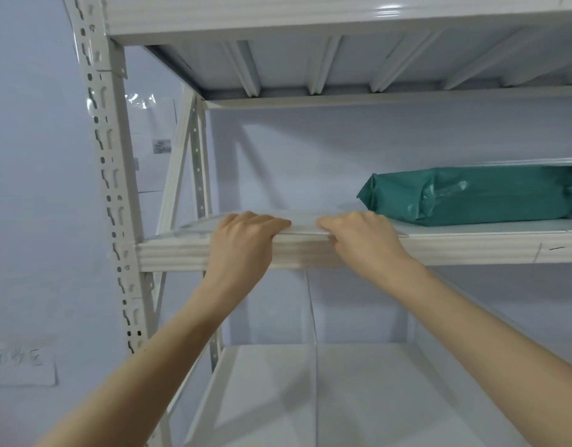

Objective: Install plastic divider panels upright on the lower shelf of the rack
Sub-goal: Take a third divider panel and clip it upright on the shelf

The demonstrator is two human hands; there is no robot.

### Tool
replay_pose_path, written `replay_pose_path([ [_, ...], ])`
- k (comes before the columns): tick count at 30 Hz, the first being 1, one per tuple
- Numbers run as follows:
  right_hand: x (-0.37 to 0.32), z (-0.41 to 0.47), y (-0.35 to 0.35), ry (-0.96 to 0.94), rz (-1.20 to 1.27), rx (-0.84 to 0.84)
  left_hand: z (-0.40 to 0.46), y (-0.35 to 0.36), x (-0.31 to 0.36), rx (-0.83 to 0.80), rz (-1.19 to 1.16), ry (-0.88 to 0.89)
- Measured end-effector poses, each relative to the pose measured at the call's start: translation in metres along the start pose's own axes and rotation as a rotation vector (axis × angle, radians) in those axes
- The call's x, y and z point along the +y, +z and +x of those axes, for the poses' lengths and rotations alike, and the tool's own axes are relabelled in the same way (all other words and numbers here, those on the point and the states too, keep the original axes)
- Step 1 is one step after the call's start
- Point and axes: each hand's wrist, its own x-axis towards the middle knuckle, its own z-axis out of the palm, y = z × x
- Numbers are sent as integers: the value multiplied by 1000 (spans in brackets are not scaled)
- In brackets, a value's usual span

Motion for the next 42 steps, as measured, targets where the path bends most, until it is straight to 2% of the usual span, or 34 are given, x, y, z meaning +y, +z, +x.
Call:
replay_pose_path([
  [4, 21, -16, -19, 58, 16, 109, 17, -17, 35, 226, -9, 49],
  [9, 67, -46, -53, 169, 267, 263, 33, -42, 93, 375, -280, 91],
  [11, 86, -62, -70, 189, 366, 328, 35, -41, 115, 355, -330, 77],
  [17, 159, -118, -115, 322, 726, 437, 42, -28, 195, 146, -369, -14],
  [23, 231, -197, -170, 333, 1084, 479, 51, -24, 299, 98, -476, -192],
  [27, 277, -251, -198, 397, 1078, 444, 57, -27, 364, 115, -537, -269],
  [34, 343, -338, -225, 460, 1079, 361, 62, -40, 473, 168, -470, -169],
  [42, 400, -407, -216, 559, 1052, 329, 53, -15, 554, 4, -537, -92],
])
